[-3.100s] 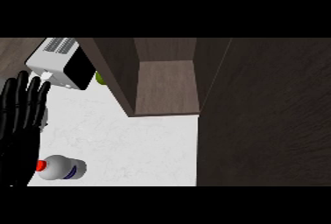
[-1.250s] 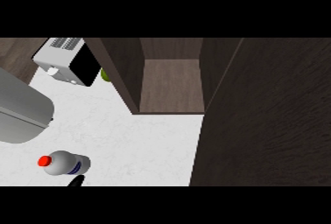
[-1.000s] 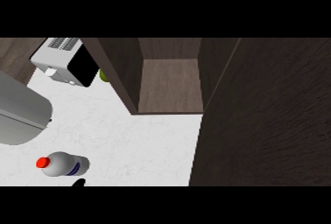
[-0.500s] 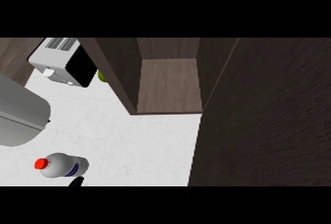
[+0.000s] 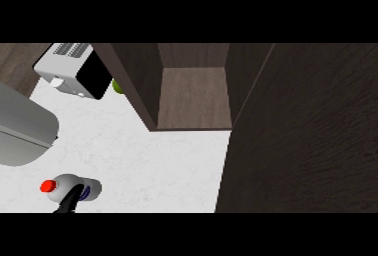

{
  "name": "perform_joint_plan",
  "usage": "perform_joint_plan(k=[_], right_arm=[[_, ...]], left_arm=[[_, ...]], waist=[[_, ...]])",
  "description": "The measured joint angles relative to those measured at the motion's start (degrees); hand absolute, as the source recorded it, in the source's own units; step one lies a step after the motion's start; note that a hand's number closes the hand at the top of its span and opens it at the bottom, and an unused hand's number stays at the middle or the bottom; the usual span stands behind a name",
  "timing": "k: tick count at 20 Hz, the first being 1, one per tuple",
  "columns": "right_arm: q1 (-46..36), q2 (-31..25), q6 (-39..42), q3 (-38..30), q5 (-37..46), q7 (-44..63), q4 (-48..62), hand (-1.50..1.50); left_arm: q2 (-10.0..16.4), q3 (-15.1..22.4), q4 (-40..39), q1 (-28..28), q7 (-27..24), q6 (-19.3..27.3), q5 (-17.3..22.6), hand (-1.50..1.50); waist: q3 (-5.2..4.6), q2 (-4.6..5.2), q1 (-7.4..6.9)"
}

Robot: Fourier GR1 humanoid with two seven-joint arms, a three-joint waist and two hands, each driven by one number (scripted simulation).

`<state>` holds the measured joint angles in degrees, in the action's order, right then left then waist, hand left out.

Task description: Pick up the bottled water, place it into the cabinet and close the cabinet

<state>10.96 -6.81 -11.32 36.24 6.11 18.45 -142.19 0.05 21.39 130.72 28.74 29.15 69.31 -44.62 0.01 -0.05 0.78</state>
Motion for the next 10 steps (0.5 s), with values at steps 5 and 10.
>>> perform_joint_plan(k=[5,10], right_arm=[[0.19,-1.13,-1.73,1.08,0.46,-0.98,0.23,-1.50],[-1.49,-1.95,-3.22,1.12,0.80,0.46,0.09,-1.50]], left_arm=[[0.17,-2.02,-2.28,-0.37,0.29,0.83,1.19,-1.50],[1.20,-5.01,-7.65,-4.34,-0.06,1.58,5.30,-1.50]], waist=[[-0.05,-0.14,-0.30],[-0.09,-0.15,-0.38]])
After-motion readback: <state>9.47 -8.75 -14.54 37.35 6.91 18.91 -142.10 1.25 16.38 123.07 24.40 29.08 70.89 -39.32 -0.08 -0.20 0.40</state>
